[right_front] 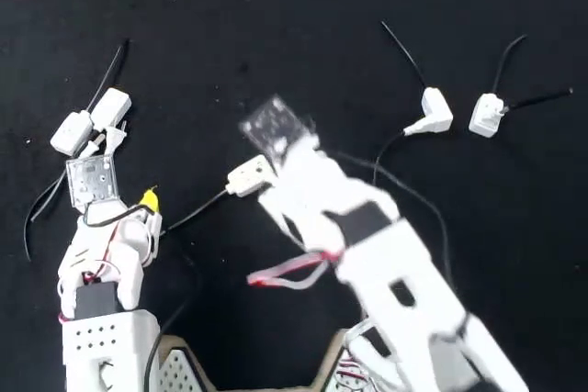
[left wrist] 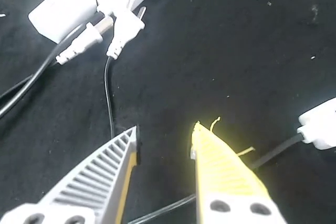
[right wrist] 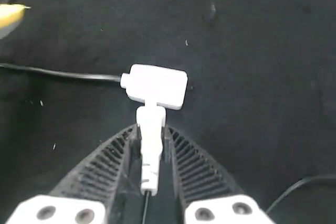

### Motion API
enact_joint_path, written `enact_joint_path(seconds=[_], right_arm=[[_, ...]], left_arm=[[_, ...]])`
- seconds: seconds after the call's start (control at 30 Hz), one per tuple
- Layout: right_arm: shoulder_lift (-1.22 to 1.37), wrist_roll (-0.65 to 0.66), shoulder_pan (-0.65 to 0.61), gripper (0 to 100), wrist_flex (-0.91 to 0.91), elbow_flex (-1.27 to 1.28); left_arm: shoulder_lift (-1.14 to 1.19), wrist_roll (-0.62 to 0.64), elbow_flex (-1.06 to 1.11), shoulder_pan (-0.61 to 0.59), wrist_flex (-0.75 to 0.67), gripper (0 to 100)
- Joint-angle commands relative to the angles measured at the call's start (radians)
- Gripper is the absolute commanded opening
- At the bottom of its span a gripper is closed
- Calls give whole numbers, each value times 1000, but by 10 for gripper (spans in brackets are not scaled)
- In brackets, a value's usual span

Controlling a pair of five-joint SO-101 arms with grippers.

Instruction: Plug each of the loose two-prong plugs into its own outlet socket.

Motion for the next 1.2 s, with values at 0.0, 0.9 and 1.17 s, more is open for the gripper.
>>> enact_joint_path(seconds=[0.0,0.9,1.17], right_arm=[[246,-3,18,11,107,-280],[1297,-11,81,11,819,-1543],[1299,-9,80,11,822,-1572]], left_arm=[[-9,-12,7,2,-60,173],[-9,-17,25,96,-57,173],[-9,-17,25,93,-57,173]])
